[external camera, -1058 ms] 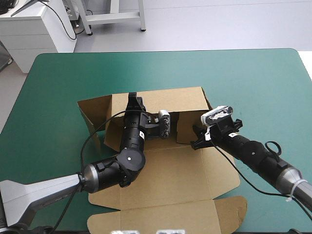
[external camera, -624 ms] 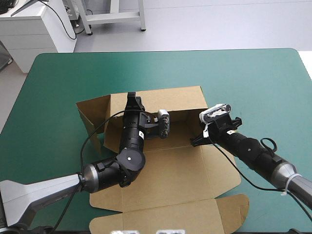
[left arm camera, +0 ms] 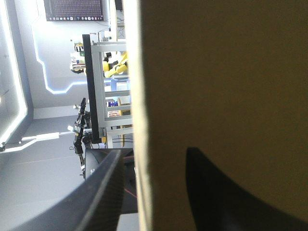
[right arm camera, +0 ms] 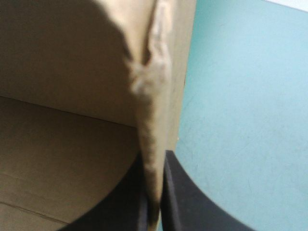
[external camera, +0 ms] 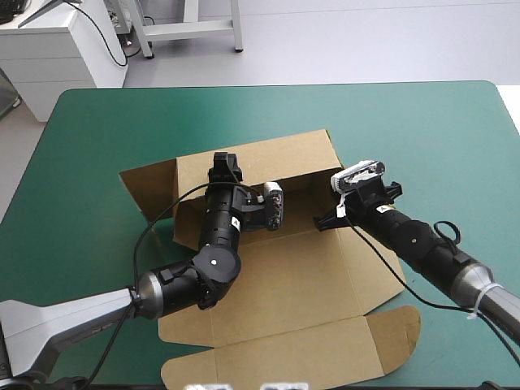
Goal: Fold the box
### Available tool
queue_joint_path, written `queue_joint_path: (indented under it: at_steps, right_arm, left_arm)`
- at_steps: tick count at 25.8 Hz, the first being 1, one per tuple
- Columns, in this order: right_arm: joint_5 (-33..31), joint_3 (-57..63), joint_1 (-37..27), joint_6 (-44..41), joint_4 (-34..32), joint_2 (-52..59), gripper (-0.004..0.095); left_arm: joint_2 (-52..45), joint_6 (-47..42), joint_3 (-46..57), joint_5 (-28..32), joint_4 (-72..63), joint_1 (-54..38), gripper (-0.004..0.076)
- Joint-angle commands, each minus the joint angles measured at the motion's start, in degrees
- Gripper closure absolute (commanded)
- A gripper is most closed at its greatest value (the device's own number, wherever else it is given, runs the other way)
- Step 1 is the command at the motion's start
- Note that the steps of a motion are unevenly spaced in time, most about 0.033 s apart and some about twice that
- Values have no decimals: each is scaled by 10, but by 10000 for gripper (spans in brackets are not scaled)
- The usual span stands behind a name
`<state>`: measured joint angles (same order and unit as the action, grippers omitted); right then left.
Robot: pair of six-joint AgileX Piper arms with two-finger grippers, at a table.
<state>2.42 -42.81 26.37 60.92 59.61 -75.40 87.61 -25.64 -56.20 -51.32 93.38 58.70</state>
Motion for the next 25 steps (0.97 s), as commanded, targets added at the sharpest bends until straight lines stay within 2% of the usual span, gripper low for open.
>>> queue_joint_path:
  at_steps: [1, 11, 16, 20, 22, 23, 25]
  right_arm:
    - [23, -46, -1, 0, 0, 8, 925]
    - [15, -128, -18, -6, 22, -108, 926]
    - [-47, -165, -67, -6, 28, -128, 925]
    - [-75, -177, -92, -6, 27, -140, 925]
    - [-102, -184, -102, -6, 26, -144, 925]
    - [-119, -187, -106, -6, 24, -147, 925]
    - [-148, -194, -116, -6, 24, -152, 925]
  left_arm:
    - [-23, -7, -14, -4, 36, 1, 346]
    - [-23, -13, -14, -83, 45, 63, 346]
    - [-23, -13, -14, -119, 60, 92, 348]
    - [-23, -18, -14, -123, 22, 113, 362]
    - [-23, 3, -14, -115, -2, 122, 407]
    - [-23, 33, -14, -108, -17, 128, 458]
    - [-24, 101, -15, -91, -49, 132, 618]
